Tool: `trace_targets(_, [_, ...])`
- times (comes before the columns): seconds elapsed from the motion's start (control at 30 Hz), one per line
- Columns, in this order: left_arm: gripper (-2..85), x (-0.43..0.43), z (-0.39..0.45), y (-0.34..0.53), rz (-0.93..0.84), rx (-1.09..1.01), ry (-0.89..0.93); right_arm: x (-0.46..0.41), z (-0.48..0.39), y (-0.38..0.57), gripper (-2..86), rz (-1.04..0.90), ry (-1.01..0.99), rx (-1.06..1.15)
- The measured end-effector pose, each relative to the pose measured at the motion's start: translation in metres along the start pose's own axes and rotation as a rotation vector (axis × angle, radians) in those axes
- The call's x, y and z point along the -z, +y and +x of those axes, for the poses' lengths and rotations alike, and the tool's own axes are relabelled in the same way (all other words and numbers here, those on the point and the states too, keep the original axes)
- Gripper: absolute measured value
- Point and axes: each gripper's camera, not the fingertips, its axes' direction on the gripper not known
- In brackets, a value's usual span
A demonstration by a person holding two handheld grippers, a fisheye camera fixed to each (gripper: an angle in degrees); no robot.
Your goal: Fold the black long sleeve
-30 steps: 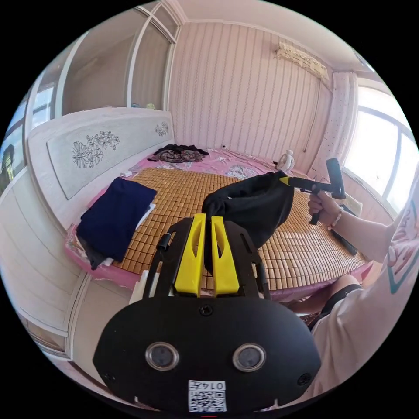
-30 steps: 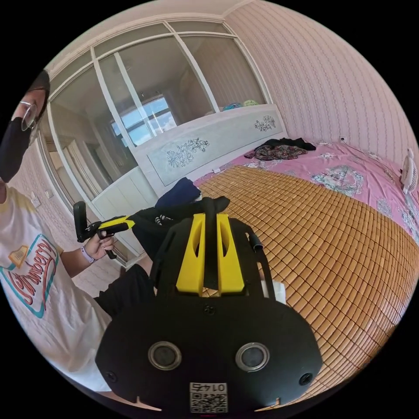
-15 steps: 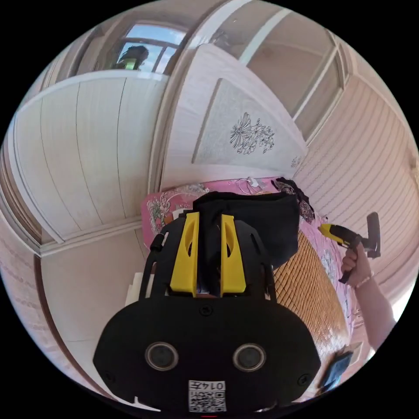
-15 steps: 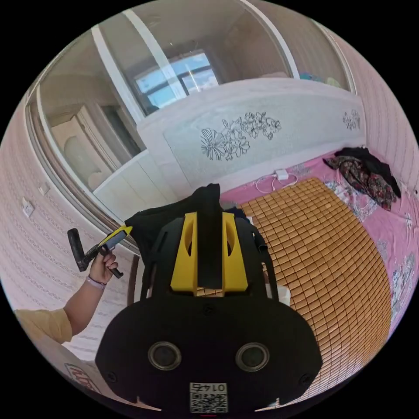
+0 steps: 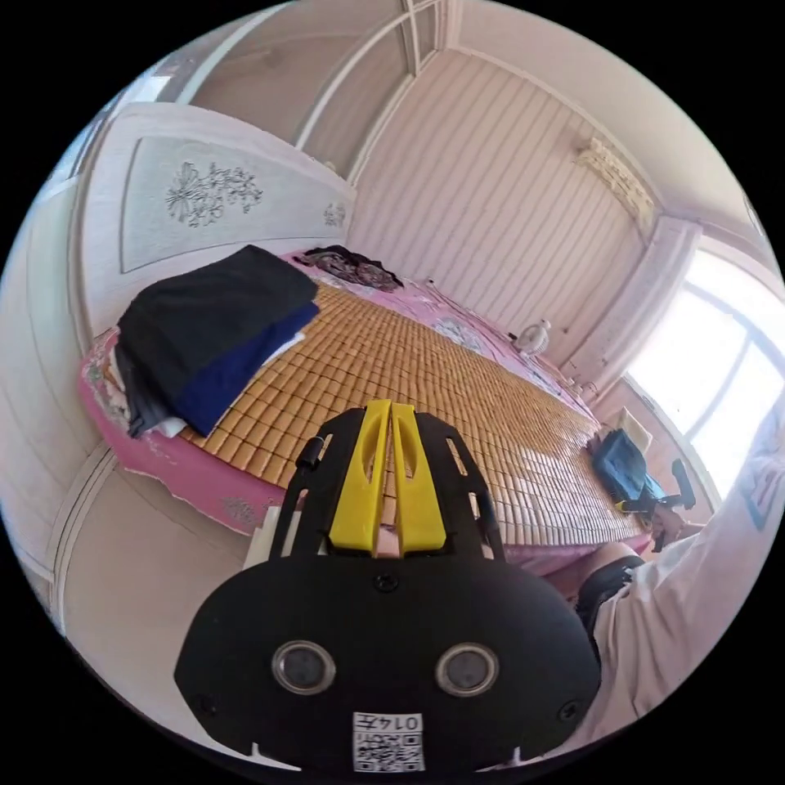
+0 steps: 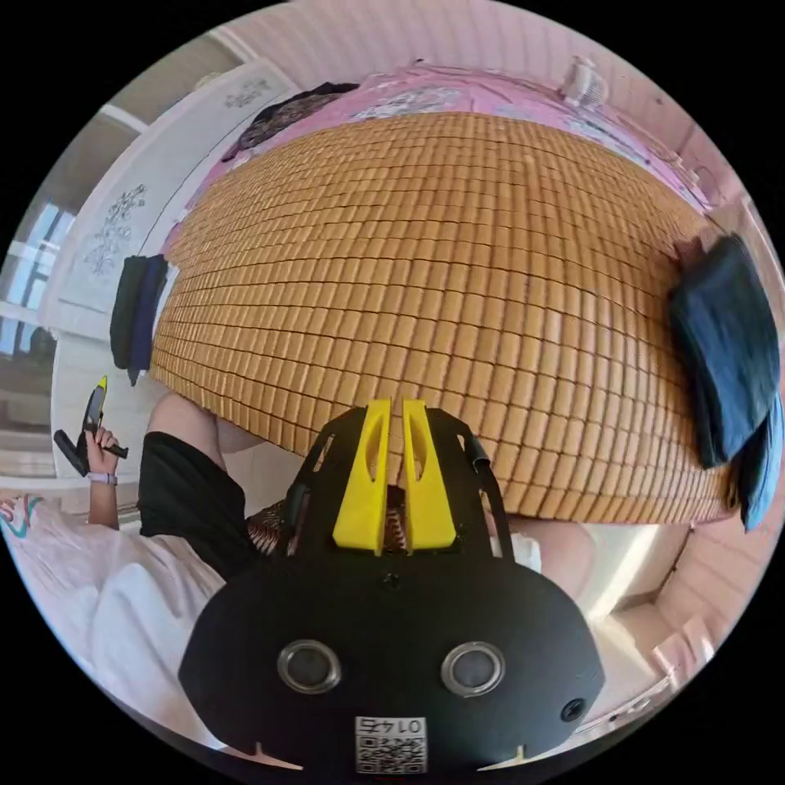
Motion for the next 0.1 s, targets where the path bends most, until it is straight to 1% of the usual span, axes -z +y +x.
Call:
trace_targets(0.07, [-1.0, -0.03, 0.063, -0.001, -0.031, -0.138, 0.114, 0.019, 0.03, 0.041, 0.6, 0.079, 0.023, -0.102])
trace_targets(0.1, [-1.0, -0.038, 0.08, 0.0, -0.041, -0.176, 0.148, 0.028, 0.047, 0.064, 0.3, 0.124, 0.008, -0.158])
